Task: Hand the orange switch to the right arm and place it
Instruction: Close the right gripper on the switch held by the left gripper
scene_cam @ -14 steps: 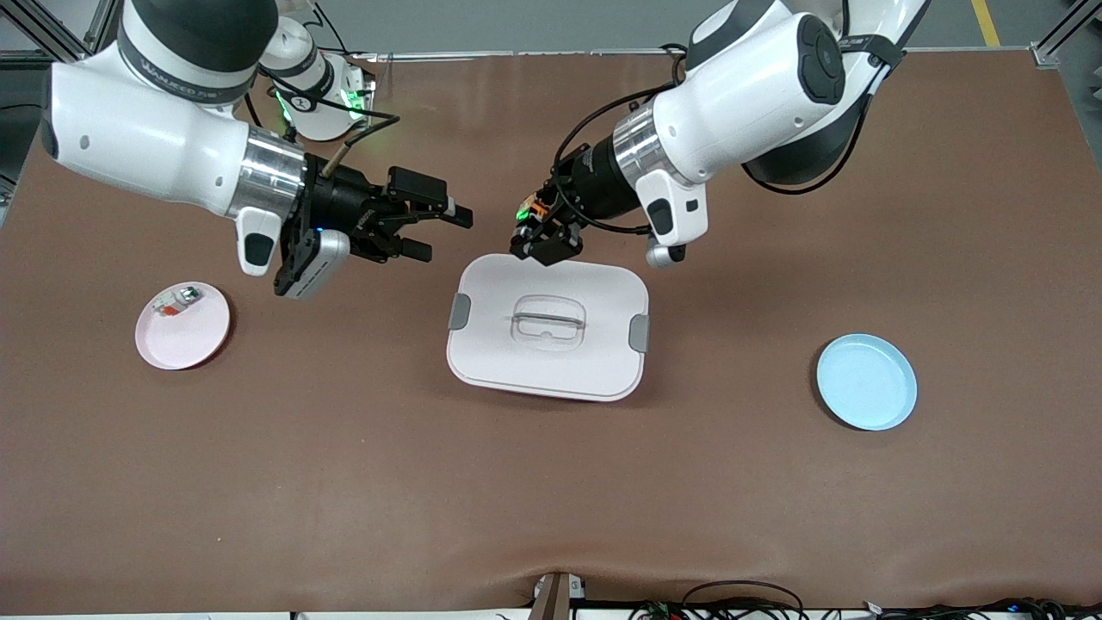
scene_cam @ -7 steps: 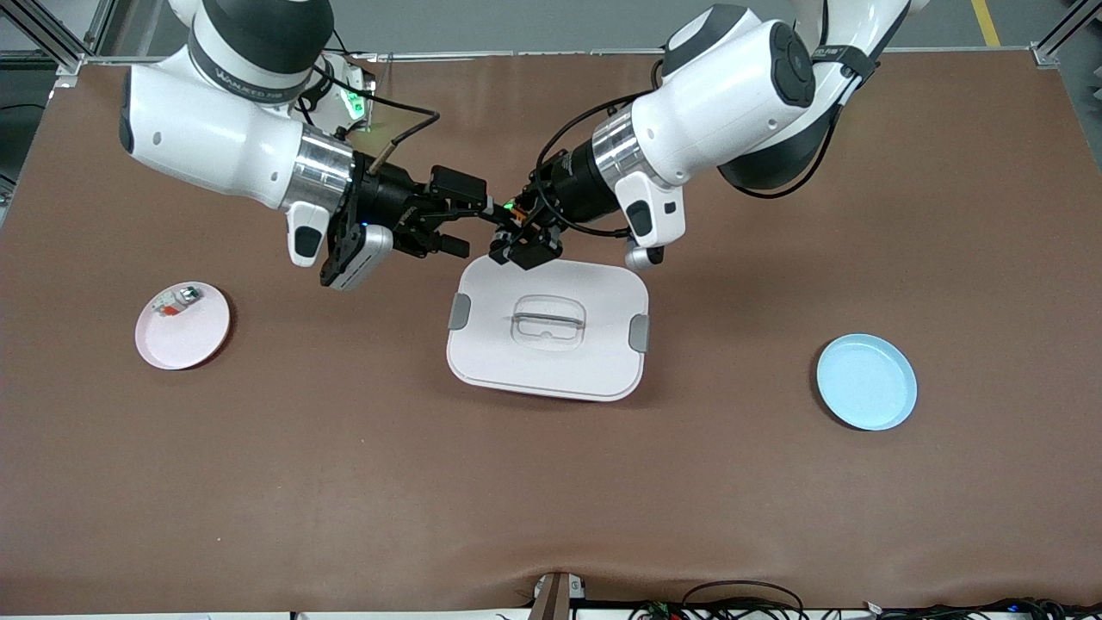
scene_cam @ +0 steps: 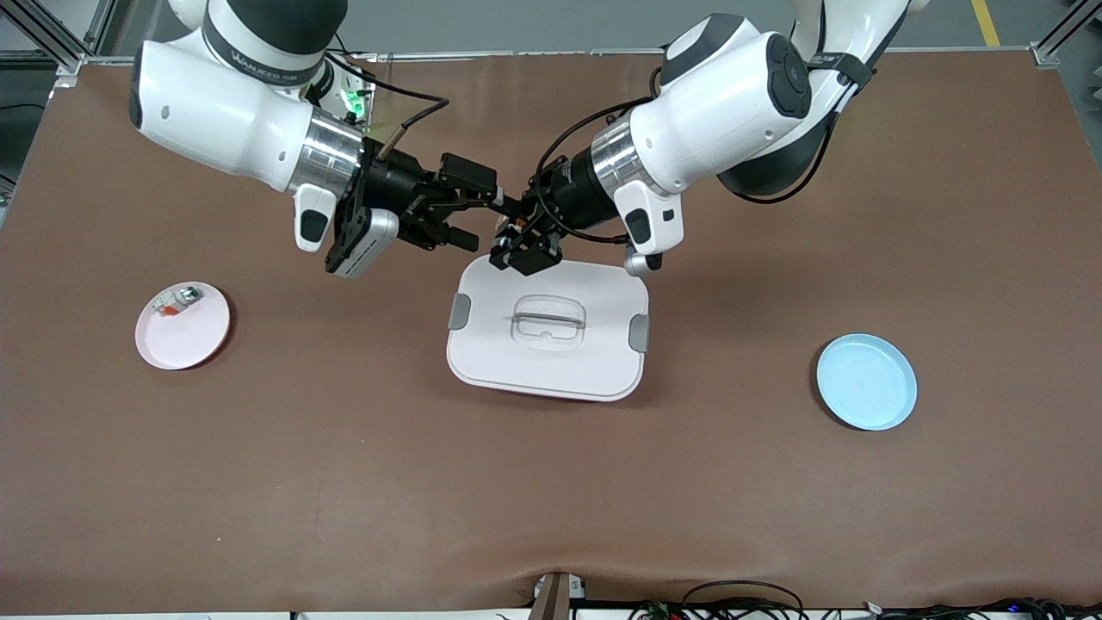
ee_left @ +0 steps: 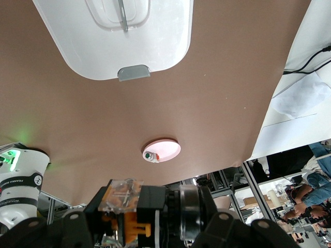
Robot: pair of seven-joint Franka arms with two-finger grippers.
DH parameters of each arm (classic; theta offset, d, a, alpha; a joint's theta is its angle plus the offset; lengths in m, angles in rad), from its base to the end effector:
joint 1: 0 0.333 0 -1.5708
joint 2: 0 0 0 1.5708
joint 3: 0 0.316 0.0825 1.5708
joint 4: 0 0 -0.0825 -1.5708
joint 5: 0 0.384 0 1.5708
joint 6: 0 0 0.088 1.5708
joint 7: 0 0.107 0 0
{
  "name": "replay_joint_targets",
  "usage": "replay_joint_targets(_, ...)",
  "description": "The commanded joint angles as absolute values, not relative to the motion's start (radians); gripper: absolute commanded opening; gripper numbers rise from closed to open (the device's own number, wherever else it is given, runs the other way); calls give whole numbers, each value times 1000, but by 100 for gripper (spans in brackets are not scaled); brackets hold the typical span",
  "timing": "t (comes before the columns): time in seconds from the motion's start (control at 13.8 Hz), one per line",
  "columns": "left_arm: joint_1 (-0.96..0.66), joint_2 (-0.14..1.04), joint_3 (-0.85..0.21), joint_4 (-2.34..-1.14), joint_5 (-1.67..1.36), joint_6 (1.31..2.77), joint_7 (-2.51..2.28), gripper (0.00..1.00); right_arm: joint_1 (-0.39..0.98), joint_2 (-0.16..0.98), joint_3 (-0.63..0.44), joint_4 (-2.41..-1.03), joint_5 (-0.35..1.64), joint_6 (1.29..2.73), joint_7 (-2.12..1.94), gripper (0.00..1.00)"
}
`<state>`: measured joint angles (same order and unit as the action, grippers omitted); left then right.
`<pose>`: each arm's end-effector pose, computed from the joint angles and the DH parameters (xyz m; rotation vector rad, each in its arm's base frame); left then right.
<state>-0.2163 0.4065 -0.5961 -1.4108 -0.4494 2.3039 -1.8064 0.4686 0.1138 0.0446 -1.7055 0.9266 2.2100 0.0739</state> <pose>0.5372 -0.4629 0.5675 1.9080 1.4674 -0.5804 0.5414 0.3342 0.5708 -2.2303 -0.0078 -0.1204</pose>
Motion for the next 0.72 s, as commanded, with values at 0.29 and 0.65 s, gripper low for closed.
replay_joint_targets(0.29,-244,408,-594,-1402,-446,2350,-1833,20,482,81,32,-1776,945,2258,61,100)
replay_joint_targets(0.65,-244,403,-592,-1402,-446,2350,-1833,20,494,81,34,-1793,943,2275,60,100)
